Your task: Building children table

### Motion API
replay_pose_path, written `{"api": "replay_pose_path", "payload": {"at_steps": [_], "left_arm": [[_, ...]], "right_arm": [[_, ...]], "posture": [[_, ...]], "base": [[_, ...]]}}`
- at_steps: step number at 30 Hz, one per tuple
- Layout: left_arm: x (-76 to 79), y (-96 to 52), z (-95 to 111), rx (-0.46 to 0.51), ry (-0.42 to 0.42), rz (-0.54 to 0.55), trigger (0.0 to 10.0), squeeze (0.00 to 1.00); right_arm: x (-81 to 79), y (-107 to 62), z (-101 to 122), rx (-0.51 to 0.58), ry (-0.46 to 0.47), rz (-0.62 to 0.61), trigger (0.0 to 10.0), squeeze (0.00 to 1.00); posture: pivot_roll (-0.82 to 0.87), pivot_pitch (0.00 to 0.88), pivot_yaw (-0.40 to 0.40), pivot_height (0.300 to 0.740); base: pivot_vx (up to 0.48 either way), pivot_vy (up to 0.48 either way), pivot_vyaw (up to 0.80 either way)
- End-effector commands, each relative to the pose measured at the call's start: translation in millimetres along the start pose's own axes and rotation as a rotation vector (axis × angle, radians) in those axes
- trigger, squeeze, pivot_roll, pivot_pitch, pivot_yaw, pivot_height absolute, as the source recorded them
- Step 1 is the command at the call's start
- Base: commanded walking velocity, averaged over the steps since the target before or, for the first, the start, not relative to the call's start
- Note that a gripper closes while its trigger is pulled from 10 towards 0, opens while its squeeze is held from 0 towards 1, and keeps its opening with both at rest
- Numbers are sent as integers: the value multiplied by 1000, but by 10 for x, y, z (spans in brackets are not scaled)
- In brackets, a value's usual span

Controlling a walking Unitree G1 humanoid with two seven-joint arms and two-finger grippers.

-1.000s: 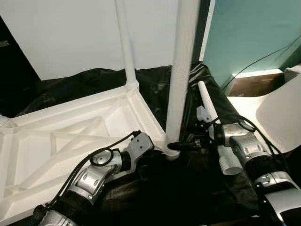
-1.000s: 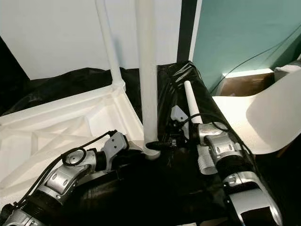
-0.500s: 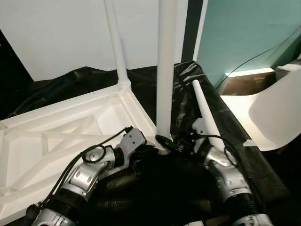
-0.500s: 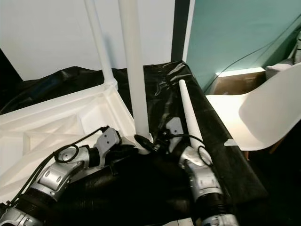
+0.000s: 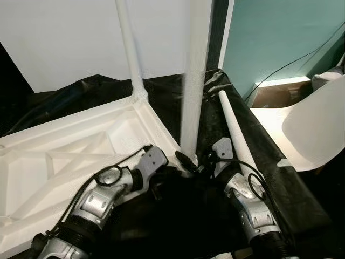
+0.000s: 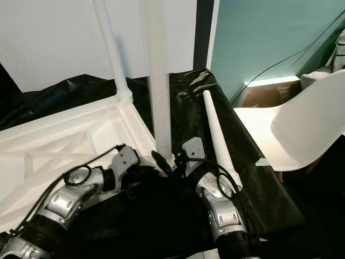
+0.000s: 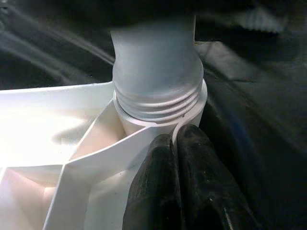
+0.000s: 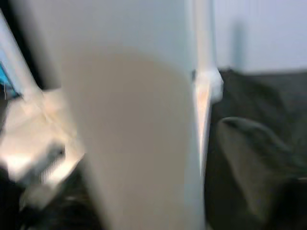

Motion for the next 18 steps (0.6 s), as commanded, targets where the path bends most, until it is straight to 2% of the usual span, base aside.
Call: {"api": "replay_pose_path", "payload": {"at_steps": [1,2,3,8,9,10,12,13,16,18], "left_arm": [[380,54,-279,-40,-116,-205,10000,0],[380,60,-278,-38,-117,-204,10000,0],[380,67,-277,-36,-118,-204,10000,0],[378,75,-279,-35,-120,-202,10000,0],[377,76,-283,-34,-121,-199,10000,0],[377,76,-283,-34,-121,-199,10000,0],[381,81,-288,-29,-125,-190,10000,0],[383,81,-290,-27,-127,-187,10000,0],[386,85,-290,-23,-130,-181,10000,0],[389,87,-294,-21,-134,-175,10000,0]], "right_arm": [[105,-12,49,21,6,2,10000,1000],[119,1,59,26,1,26,10000,1000],[160,21,95,39,5,54,10000,0],[192,56,142,39,6,146,10000,0],[141,53,115,-1,14,261,10000,0],[141,53,115,-1,14,261,10000,0],[65,-24,20,-105,15,471,10000,0],[55,-56,-10,-137,15,523,10000,0],[72,-79,-53,-177,18,562,10000,0],[76,-134,-143,-249,15,623,10000,0]], "posture": [[38,0,1,740],[38,0,1,740],[38,0,-1,740],[38,0,-5,740],[40,0,-8,740],[40,0,-8,740],[48,0,-19,740],[48,0,-19,740],[53,0,-24,740],[62,0,-33,740]], "base": [[0,0,0],[0,0,0],[0,0,0],[0,0,0],[0,0,0],[0,0,0],[0,0,0],[0,0,0],[0,0,0],[0,0,0]]}}
Point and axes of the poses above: a point about 5 cm out from each wrist's last joint towards the gripper, its own y axis pointing out of the wrist towards the gripper, its own z axis along the axis of the wrist's last joint, x = y × z, the point moved 5 cm from there along y, pointing out of the wrist towards the gripper
